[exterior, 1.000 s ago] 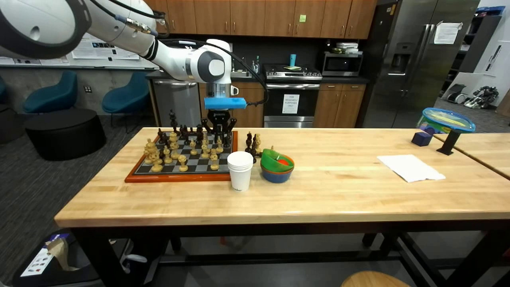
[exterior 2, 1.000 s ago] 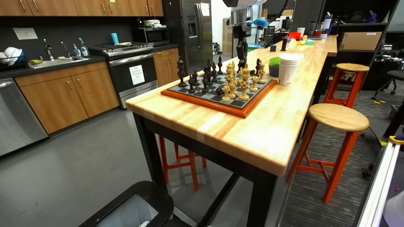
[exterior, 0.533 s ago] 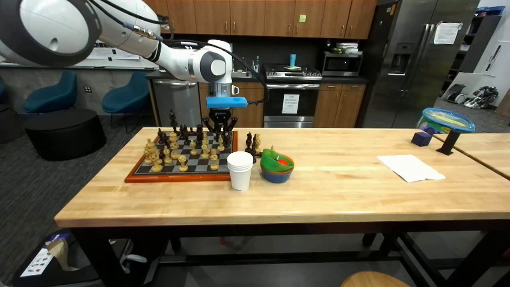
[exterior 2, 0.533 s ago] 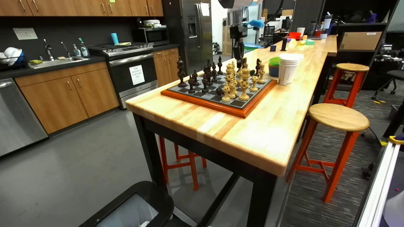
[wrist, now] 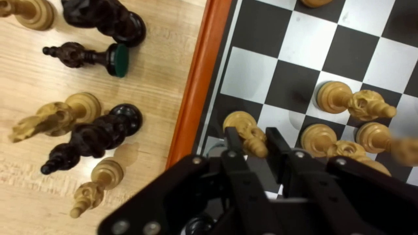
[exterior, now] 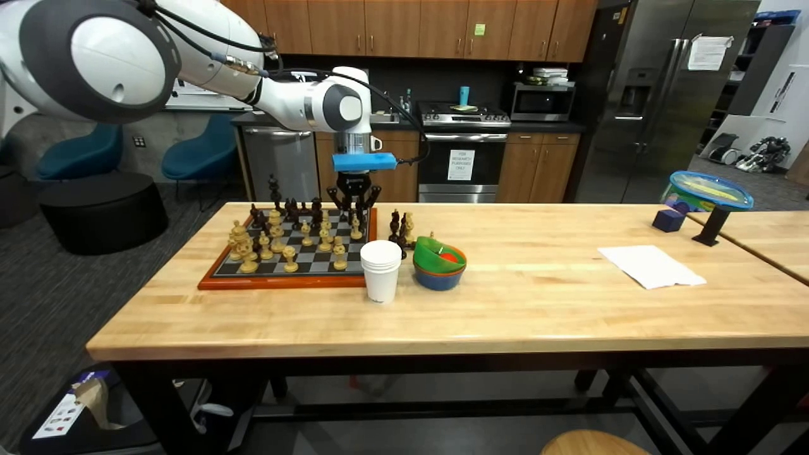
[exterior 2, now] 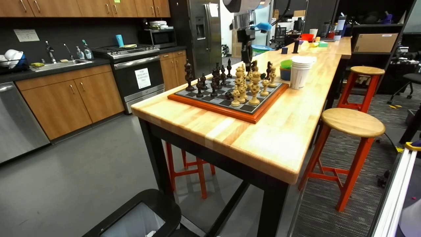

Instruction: Move the bishop from 2c to 2e

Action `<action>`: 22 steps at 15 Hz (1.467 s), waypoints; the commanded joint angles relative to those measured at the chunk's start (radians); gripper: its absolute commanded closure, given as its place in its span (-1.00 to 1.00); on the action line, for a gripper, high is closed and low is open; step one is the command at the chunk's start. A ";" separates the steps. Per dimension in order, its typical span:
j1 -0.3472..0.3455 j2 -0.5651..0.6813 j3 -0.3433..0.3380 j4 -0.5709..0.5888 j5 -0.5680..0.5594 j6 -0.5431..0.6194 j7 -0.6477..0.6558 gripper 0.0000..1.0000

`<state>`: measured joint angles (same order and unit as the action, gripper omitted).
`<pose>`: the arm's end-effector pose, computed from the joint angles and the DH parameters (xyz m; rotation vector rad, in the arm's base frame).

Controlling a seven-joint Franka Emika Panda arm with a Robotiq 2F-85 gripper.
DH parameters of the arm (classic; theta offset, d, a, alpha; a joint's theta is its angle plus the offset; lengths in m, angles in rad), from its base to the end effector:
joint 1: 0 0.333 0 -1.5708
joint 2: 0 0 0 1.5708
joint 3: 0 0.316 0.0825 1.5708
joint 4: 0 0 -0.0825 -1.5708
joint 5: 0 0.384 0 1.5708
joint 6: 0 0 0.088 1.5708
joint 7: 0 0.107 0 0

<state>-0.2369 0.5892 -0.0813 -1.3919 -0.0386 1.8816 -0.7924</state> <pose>0.6731 -0.2134 0.3584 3.0207 0.7701 -0.1970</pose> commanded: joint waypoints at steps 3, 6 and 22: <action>-0.007 0.039 0.007 0.071 -0.027 -0.050 0.008 0.85; -0.010 0.038 0.006 0.071 -0.027 -0.050 0.009 -0.09; -0.066 -0.339 0.010 -0.326 0.145 0.003 -0.026 -1.00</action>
<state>-0.2782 0.4247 -0.0803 -1.5255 0.0472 1.8652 -0.7969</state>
